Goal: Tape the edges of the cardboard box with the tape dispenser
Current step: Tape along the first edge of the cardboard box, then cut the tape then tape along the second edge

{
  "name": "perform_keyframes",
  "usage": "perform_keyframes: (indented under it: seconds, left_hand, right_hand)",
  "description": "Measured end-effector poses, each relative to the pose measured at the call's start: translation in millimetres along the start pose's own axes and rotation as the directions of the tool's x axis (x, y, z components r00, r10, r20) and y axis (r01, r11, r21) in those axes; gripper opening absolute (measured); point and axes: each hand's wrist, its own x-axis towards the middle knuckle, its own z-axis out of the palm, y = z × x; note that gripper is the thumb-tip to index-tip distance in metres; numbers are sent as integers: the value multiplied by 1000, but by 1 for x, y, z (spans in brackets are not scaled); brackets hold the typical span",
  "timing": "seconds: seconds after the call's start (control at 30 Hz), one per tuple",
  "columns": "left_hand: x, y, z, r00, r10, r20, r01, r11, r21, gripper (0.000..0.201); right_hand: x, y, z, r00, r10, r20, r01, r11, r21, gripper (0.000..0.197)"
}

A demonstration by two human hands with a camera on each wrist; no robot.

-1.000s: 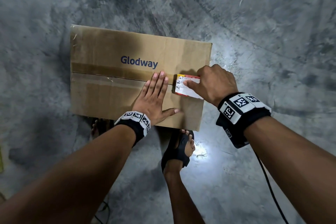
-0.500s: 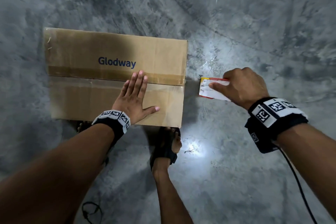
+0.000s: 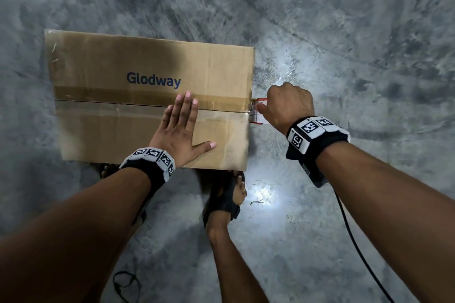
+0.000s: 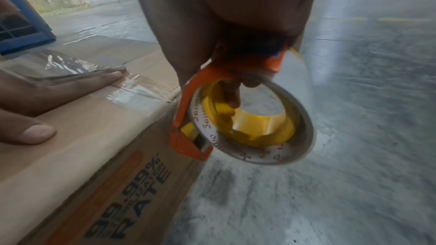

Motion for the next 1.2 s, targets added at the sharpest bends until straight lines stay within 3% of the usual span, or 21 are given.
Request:
perform_keyframes:
  seconds: [0.33,0.47,0.63,0.8,0.9,1.03,1.13,1.2]
  left_hand:
    - [0,4,-3,1000,-14,13,13,1000,16,110]
    - [-1,3,0,1000,-10,18,10,1000,24,111]
    - [0,2,1,1000,9,14,-9,999,31,113]
    - [-8,2,-21,997,51,52,-54,998,41,120]
    - [-12,-6,-45,988,101,115,-95,994,-60,105]
    - [-14,-9,-87,975,206,84,-190,968,-166,69]
    - [-8,-6,-110,964,142,224,-41,913,-406,54]
    - [-1,-1,-122,957,97,274,94,788,-608,54]
  right_hand:
    - [-1,-19,1,997,63,-47,-64,997,-33,24]
    - [-8,-16,20,996,77,48,-70,989,-131,22]
    - [-23,7,47,968,251,4,-251,968,11,31]
    - [-54,14,33,927,373,-40,-363,919,153,46]
    - [-73,7,16,894,441,-81,-406,872,274,52]
    - [-98,-12,-3,862,497,-102,-403,793,458,57]
    - [-114,-29,-11,873,474,-111,-344,762,549,54]
    - [-123,-39,-16,878,463,-125,-303,738,603,49]
